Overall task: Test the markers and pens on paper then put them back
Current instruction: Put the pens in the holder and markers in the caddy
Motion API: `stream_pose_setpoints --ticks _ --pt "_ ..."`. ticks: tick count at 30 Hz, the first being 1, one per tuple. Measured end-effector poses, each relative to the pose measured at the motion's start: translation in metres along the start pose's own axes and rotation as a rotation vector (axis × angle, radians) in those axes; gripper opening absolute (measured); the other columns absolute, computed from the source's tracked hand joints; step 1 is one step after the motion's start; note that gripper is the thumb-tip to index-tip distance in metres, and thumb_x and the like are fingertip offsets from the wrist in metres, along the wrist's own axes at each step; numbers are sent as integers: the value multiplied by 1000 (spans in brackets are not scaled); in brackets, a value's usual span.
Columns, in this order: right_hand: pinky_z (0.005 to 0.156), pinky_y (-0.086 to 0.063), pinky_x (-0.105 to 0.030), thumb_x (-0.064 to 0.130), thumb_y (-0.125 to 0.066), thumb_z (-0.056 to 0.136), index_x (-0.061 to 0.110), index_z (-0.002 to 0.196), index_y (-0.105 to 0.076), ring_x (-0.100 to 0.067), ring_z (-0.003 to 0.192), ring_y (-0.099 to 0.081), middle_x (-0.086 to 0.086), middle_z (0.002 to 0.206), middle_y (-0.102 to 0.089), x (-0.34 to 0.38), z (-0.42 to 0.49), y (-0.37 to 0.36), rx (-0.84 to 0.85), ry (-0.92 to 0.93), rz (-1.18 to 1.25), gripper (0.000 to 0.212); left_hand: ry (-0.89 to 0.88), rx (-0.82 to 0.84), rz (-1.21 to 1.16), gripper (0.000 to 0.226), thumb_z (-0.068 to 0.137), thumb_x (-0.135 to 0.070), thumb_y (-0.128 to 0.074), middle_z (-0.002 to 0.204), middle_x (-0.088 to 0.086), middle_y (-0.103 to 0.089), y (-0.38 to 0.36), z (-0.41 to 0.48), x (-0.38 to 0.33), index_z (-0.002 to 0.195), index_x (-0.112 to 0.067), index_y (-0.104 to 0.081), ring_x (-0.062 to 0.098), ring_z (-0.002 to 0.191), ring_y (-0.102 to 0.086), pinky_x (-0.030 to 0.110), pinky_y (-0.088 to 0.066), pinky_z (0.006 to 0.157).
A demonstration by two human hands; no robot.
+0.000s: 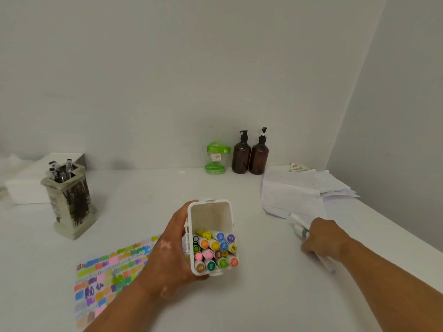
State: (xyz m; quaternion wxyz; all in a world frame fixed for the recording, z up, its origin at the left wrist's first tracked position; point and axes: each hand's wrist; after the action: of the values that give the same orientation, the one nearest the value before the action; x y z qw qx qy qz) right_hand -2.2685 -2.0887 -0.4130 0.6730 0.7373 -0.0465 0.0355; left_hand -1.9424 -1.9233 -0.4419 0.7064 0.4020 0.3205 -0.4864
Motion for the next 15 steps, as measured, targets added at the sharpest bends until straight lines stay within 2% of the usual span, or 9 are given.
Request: stream_pose_setpoints --ticks 2,4,5,7,8,10,13,15 --pt "42 -37 -18 32 -77 69 17 76 -58 -6 56 -58 4 70 -63 10 -10 6 23 27 142 25 7 3 8 112 48 -49 -98 140 -5 -55 0 0 1 141 -48 -36 23 125 -59 50 -55 95" --pt "43 -39 -17 28 -77 71 14 67 -62 -5 47 -56 4 59 -63 27 -25 18 37 91 428 20 21 -5 -26 109 48 -52 -97 139 -5 -55 -1 -1 1 139 -53 -37 23 125 -59 50 -55 95" --pt "48 -42 -18 25 -76 73 13 66 -66 -7 50 -58 3 59 -65 38 -35 26 56 140 594 17 32 -11 -30 107 48 -53 -97 140 -5 -55 -1 -1 0 138 -56 -37 23 125 -59 50 -55 96" --pt "66 -50 -27 15 -72 81 13 73 -75 -15 72 -68 1 74 -76 64 -56 46 116 262 947 9 21 -17 -28 108 49 -53 -96 141 -4 -54 -1 0 -2 139 -55 -36 24 127 -58 51 -54 97" --pt "73 -51 -30 10 -68 85 14 76 -78 -19 81 -70 -2 83 -79 77 -68 57 149 340 1107 14 23 -21 -11 109 49 -54 -96 142 -3 -53 -2 -1 0 139 -55 -35 25 127 -57 52 -53 97" --pt "76 -54 -32 4 -64 86 20 77 -80 -18 85 -72 -8 93 -79 103 -89 77 198 509 1346 25 29 -40 11 109 48 -54 -96 143 -4 -52 -2 -1 -3 139 -55 -35 25 128 -57 52 -54 96" --pt "78 -59 -31 7 -64 80 29 82 -80 -17 92 -72 -7 94 -77 137 -111 98 277 781 1588 27 -33 -18 59 113 49 -45 -98 143 -2 -51 -1 -1 5 143 -49 -35 25 127 -57 50 -55 95" --pt "82 -59 -31 6 -62 82 31 85 -78 -19 94 -73 -7 94 -77 155 -119 102 320 926 1606 30 -24 -5 139 116 48 -39 -100 140 -5 -54 0 1 2 142 -49 -34 19 125 -59 43 -57 93"
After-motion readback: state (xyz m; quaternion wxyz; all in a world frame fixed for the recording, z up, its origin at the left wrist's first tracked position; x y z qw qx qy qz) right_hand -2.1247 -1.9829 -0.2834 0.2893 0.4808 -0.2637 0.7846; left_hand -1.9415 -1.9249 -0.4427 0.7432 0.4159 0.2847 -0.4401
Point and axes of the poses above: each hand's wrist, its own z-axis towards the middle knuckle, its own y-axis out of the back of the hand, x = y × z
